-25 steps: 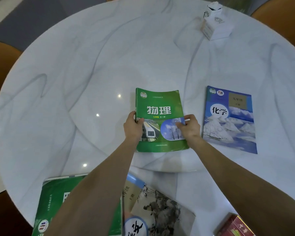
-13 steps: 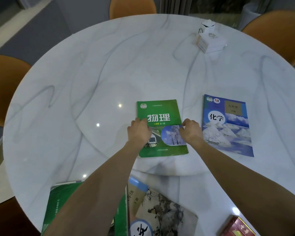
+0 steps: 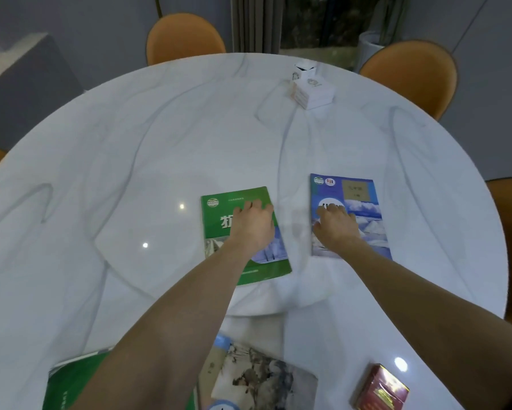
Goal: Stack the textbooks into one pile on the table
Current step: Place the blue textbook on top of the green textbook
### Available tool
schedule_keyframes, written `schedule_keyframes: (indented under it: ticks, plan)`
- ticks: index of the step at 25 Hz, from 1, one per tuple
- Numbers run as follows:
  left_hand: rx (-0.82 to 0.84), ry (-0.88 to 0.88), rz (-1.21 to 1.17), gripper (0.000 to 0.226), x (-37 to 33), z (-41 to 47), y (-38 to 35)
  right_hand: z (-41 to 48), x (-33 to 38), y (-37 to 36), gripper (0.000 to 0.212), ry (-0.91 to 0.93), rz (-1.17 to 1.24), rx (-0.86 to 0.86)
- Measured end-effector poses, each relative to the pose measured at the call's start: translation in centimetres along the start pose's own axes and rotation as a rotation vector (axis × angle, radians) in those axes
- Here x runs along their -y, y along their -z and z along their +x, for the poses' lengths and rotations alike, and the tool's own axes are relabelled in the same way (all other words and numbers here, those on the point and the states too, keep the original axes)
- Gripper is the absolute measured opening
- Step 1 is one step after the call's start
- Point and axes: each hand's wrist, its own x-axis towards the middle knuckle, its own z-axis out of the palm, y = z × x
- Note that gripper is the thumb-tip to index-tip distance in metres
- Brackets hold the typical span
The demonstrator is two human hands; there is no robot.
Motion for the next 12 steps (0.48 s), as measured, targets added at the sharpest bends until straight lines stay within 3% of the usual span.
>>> schedule_keyframes:
  ticks: [12]
  plan:
    - [0.119, 0.000, -0.072, 0.036, -9.2, 6.4, -3.5, 3.3, -10.6, -2.2, 0.040, -0.221, 0.100, 0.031]
